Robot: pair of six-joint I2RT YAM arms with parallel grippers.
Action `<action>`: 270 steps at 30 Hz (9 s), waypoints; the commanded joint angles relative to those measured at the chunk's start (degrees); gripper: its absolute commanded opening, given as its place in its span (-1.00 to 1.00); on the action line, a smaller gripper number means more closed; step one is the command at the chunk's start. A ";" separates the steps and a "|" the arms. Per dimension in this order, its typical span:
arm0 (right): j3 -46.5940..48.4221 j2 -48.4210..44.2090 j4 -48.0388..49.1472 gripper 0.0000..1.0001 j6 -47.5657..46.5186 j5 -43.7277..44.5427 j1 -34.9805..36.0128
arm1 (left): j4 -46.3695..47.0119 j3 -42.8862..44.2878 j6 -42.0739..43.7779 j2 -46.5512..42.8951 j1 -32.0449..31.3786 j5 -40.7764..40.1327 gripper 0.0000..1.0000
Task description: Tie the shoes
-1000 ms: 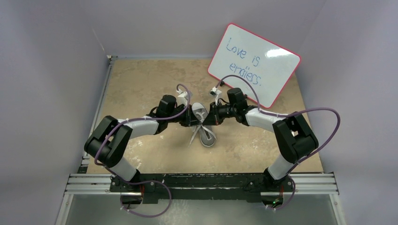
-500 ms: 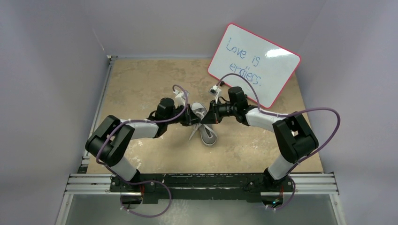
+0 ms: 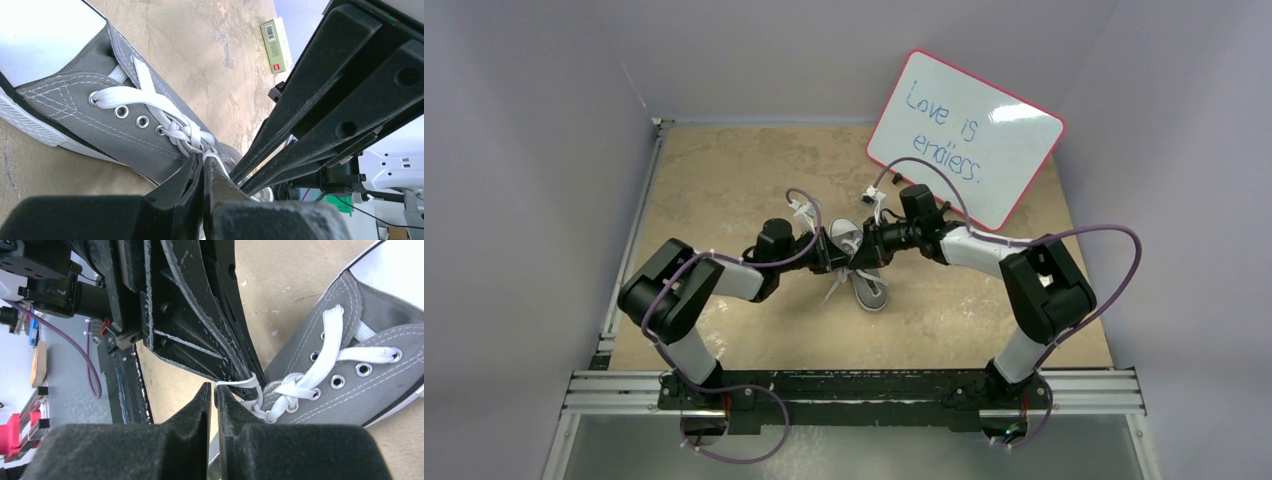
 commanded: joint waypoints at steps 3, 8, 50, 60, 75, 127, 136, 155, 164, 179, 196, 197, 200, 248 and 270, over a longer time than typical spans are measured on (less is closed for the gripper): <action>4.42 0.54 -1.37 -0.72 0.86 1.21 2.78 | 16.35 -0.19 -5.15 2.42 0.27 -0.83 -1.00; 3.13 -0.08 -7.38 -0.70 -2.52 2.30 2.78 | 20.85 -1.76 -7.06 1.90 0.37 0.20 -1.00; 9.69 -0.28 -13.83 -0.62 -5.50 3.76 -9.66 | 32.05 -1.68 -9.77 9.35 0.10 3.95 -1.00; 6.70 1.96 -5.78 -0.63 -5.07 -7.14 -8.04 | 30.48 -0.61 -8.86 9.30 0.09 3.91 -1.00; -0.12 -2.45 -0.75 -0.48 -3.36 -10.00 -7.76 | 30.84 -1.07 -9.07 8.76 0.20 3.73 -1.00; -1.03 -1.33 4.01 -1.00 0.67 -2.61 -6.47 | 7.29 -4.79 3.05 -4.24 1.23 2.11 -0.05; -1.45 -3.78 1.05 -1.00 -0.79 1.09 -6.58 | 5.28 -3.94 3.64 -3.21 1.32 1.85 -0.24; 0.25 -4.89 -7.66 -1.00 -0.99 7.40 -6.58 | -16.28 -1.78 14.03 -9.39 -2.18 6.54 -1.00; 3.73 -3.67 -15.26 -1.00 -1.06 11.30 -6.50 | -17.07 -5.16 13.07 -14.12 -2.27 4.61 -1.00; 2.82 -4.93 -12.69 -1.00 2.06 13.95 -6.43 | -18.73 -6.29 13.91 -13.86 -3.07 4.35 -1.00; 6.43 -4.44 -25.15 -1.00 -30.18 0.80 -6.62 | -20.46 -4.70 16.72 -12.23 -2.66 4.40 -1.00; 6.48 -4.54 -25.10 -1.00 -30.81 1.47 -6.59 | -20.49 -4.72 16.79 -12.20 -2.64 4.50 -1.00; 6.55 -4.40 -24.02 -1.00 -30.98 3.29 -6.71 | -20.45 -4.79 16.88 -12.13 -2.52 4.71 -1.00; -5.08 -6.56 8.25 -1.00 -1.75 26.09 -8.73 | -24.74 -7.71 3.83 -7.32 -4.66 -2.48 -1.00; 10.29 -3.39 -20.15 -0.39 -18.82 25.70 -9.07 | -38.39 11.61 16.06 -2.90 -3.91 -10.78 -1.00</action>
